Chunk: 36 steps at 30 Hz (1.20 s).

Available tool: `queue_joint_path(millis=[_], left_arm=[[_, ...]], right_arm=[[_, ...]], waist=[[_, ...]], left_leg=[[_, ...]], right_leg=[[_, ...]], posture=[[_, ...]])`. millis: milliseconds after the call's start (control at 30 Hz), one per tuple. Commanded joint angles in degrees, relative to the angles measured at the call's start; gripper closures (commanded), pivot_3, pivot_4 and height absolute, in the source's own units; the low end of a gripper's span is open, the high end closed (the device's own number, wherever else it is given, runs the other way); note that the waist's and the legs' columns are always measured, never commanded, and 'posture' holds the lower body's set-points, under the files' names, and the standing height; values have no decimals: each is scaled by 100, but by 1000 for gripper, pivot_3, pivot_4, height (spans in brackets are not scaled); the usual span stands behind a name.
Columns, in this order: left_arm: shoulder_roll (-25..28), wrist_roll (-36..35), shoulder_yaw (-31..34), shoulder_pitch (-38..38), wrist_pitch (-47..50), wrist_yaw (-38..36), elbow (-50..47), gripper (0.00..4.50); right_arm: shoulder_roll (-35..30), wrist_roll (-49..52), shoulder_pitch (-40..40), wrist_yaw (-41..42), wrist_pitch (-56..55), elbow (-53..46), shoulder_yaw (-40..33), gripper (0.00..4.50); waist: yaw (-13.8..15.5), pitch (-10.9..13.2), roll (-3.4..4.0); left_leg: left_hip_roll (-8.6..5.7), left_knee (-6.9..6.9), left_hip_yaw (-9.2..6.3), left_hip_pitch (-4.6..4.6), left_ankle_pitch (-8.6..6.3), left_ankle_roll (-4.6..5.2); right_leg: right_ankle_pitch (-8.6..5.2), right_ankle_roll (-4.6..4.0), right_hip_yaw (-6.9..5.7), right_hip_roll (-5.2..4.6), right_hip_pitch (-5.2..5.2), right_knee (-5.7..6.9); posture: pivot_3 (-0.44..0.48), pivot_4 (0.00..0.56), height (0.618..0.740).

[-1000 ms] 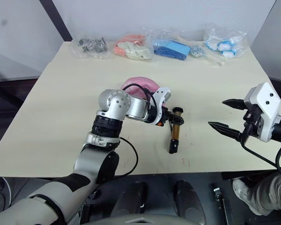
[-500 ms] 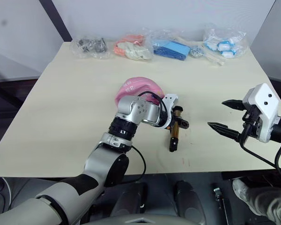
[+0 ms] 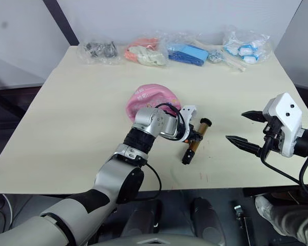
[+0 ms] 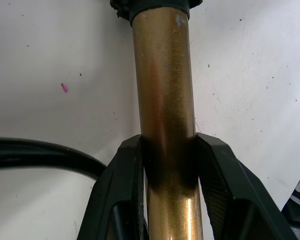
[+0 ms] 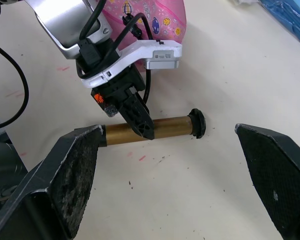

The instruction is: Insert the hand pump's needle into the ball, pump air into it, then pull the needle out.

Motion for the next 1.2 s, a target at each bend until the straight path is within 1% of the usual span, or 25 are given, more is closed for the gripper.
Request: queue_joint_path(millis=[33,200,300,400,467,500,567,633,667,767,833,1000,1033,1067,1100,1200], left_arm=[[102,-143,243,-79,413,-175,-316,3454],[297,-571,494,10,1073,-591,-1172,3454],[480,-844,506,121,1296,-915,-1720,3454],[764,-1125,416,282,1315,-1294,-2309,3455],[835,-1204,417,355,1277,-1394,-2491,3455],[963,-1276,322,467,1130,-1572,-2719,3455],[1135,-1326,232,772,616,-1851,-3184,3455],[1354,-1285,-20,1155,-116,-2296,-3609,3455],[1352,-1324,-26,1334,-474,-2509,-3718,3455],[1478,-1013,-379,1862,-1792,-3025,-3966,3455],[1474,-755,-545,2134,-2671,-3199,-4016,3455],[1404,-457,-794,2654,-4411,-3836,-3895,3455],[1407,-375,-857,2758,-4830,-4034,-3771,3455],[1362,-248,-853,2909,-5576,-4274,-3530,3455],[1313,-205,-832,3012,-6085,-4490,-3306,3455],[1155,-290,-775,3163,-6897,-5040,-2776,3455]], right_arm=[[-82,60,36,-11,-4,-154,-96,0],[-72,104,130,-33,48,-186,-159,0],[-90,112,156,-44,72,-178,-181,0],[-71,179,110,-114,147,-146,-214,0],[-61,229,76,-154,188,-131,-228,0],[-45,302,46,-207,252,-119,-246,0],[9,491,-36,-372,423,-91,-298,0],[32,659,-122,-542,575,-47,-349,0],[42,790,-172,-614,661,-24,-383,0],[91,1240,-389,-878,906,59,-493,0],[100,1516,-491,-1026,1044,91,-537,0],[96,1947,-673,-1329,1139,129,-556,0],[117,2031,-732,-1413,1131,136,-533,0],[185,2150,-817,-1565,1095,124,-486,0],[245,2254,-883,-1695,1071,112,-440,0],[435,2402,-1009,-1978,966,5,-271,0]], waist=[[-4,0,0],[-6,0,0],[-1,0,0],[-7,0,1],[-6,0,1],[-4,0,1],[-11,-1,2],[-9,-1,3],[1,-1,3],[21,-2,4],[27,-2,4],[34,-2,4],[25,-2,4],[25,-2,4],[21,-3,5],[14,-7,8]], left_leg=[[0,0,0,1,0,0],[1,0,0,-1,0,0],[1,0,-1,-1,0,-1],[1,0,-1,0,1,-1],[2,0,0,2,1,-1],[2,0,-1,2,1,-1],[2,0,0,4,1,-1],[3,0,3,6,1,-1],[4,0,4,7,1,-2],[4,1,4,5,1,-2],[2,4,7,4,1,-1],[2,4,10,1,0,0],[2,4,10,1,0,1],[3,4,14,3,0,1],[3,4,14,3,0,1],[7,4,22,8,0,2]], right_leg=[[0,0,0,1,0,1],[0,0,0,1,-1,1],[0,0,0,0,-1,1],[0,0,0,0,-1,2],[0,0,1,0,-1,4],[0,-1,0,0,-1,5],[0,-1,1,0,0,7],[1,-4,5,0,0,8],[3,-7,6,0,-1,10],[10,-20,6,-2,0,8],[13,-24,8,-3,1,6],[14,-26,10,-3,1,2],[14,-26,10,-2,1,2],[14,-25,12,-2,1,3],[13,-25,12,-2,1,3],[12,-22,17,2,3,1]], posture=[[0,150,740],[0,150,740],[0,150,740],[0,150,740],[0,150,740],[0,150,740],[0,150,740],[0,150,740],[0,150,740],[0,150,740],[0,150,740],[0,150,740],[0,150,740],[0,150,740],[0,150,740],[0,150,740]])
